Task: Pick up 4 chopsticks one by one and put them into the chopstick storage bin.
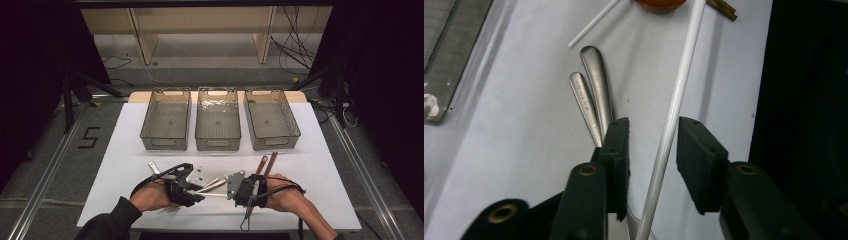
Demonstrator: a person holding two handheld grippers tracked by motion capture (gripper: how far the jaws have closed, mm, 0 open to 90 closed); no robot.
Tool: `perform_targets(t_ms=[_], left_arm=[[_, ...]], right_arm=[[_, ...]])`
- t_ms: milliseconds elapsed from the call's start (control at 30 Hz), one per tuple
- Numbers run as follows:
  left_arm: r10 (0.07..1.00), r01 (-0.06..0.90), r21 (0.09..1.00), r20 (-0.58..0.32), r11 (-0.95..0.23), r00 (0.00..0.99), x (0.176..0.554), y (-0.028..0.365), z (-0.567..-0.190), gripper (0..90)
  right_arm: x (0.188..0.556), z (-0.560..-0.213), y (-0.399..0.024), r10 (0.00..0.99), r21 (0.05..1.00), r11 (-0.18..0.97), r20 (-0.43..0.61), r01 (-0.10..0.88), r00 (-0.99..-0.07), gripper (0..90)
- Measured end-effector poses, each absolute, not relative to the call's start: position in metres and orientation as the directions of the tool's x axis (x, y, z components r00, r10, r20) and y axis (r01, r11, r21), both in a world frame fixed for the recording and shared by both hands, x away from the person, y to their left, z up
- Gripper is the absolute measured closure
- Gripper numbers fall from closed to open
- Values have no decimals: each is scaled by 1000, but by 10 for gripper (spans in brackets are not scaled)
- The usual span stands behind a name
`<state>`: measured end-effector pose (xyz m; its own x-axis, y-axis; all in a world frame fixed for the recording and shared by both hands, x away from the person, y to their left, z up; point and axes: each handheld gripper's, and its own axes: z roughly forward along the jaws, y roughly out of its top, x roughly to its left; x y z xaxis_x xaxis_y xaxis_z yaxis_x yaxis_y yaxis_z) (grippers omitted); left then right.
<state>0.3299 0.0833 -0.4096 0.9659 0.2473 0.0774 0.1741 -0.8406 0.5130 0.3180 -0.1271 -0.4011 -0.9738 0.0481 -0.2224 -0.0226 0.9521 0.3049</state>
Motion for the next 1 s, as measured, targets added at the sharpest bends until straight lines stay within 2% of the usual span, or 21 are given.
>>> perform_targets(t_ms=[300, 600, 667, 800, 900, 1000], left_arm=[[222, 172, 482, 49, -859, 974, 329, 80, -413, 780], [137, 105, 474, 34, -874, 990, 325, 79, -413, 848], [151, 120, 484, 25, -867, 988, 325, 79, -412, 851], [204, 161, 487, 36, -858, 978, 329, 85, -410, 853], [244, 194, 489, 40, -850, 969, 334, 91, -409, 854], [285, 227, 499, 42, -836, 958, 338, 98, -407, 854]], right_arm=[[317, -403, -127, 27, 308, 950, -221, -43, -975, 851], [317, -404, -130, 9, 311, 948, -255, -73, -967, 825], [319, -402, -132, 14, 321, 945, -246, -68, -969, 805], [321, -397, -139, 73, 358, 933, -254, -23, -964, 677], [324, -389, -146, 166, 431, 901, -258, 40, -952, 506], [328, -382, -156, 243, 494, 865, -257, 90, -935, 420]])
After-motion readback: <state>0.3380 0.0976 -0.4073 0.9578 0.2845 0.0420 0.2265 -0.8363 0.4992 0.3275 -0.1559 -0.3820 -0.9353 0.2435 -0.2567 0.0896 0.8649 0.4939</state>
